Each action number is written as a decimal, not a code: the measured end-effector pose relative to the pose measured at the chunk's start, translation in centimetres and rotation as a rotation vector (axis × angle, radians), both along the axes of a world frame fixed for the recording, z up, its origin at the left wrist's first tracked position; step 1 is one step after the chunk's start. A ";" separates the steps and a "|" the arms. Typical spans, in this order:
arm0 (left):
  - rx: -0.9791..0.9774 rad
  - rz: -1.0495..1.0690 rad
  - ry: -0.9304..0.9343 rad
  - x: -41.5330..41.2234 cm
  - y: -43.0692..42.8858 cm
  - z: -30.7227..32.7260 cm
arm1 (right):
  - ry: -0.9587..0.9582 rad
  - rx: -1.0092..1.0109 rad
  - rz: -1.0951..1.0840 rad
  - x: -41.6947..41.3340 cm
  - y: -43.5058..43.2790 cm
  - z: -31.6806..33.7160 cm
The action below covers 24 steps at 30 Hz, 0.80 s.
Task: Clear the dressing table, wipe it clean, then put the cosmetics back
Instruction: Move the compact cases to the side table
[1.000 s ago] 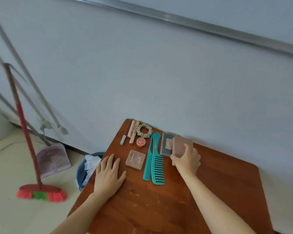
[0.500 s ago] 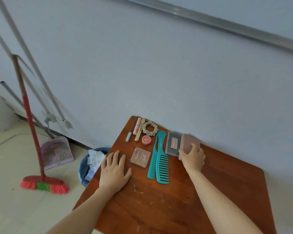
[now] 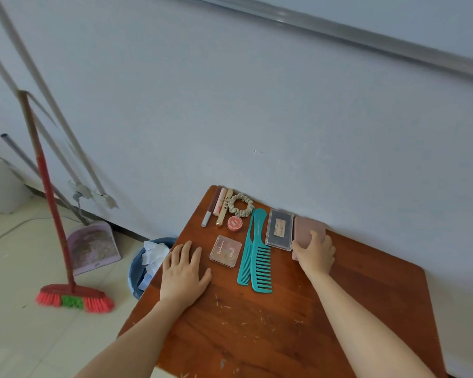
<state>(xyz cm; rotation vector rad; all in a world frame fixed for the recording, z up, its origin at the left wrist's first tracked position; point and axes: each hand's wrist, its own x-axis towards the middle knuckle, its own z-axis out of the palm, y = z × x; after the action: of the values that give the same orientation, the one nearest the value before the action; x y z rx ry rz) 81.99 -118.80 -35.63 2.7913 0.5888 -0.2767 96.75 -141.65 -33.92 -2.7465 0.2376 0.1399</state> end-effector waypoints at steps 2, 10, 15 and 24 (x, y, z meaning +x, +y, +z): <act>0.009 0.003 0.004 0.0 0.0 0.0 | -0.002 0.024 -0.003 -0.1 0.0 0.0; -0.059 0.035 -0.055 -0.2 0.3 -0.1 | -0.055 0.059 -0.047 -3.0 -1.4 0.8; -0.156 -0.113 -0.240 2.1 0.5 1.1 | -0.115 0.025 -0.190 -6.7 -1.8 2.4; -0.277 -0.772 -0.290 3.6 -1.5 4.5 | -0.134 0.055 -0.549 -18.8 3.1 3.4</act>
<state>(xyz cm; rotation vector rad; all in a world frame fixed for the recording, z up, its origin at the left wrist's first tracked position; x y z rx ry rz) 85.61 -120.32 -31.12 2.5797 -0.5680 -0.0812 77.92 -138.51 -30.49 -2.5155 0.9139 -0.1813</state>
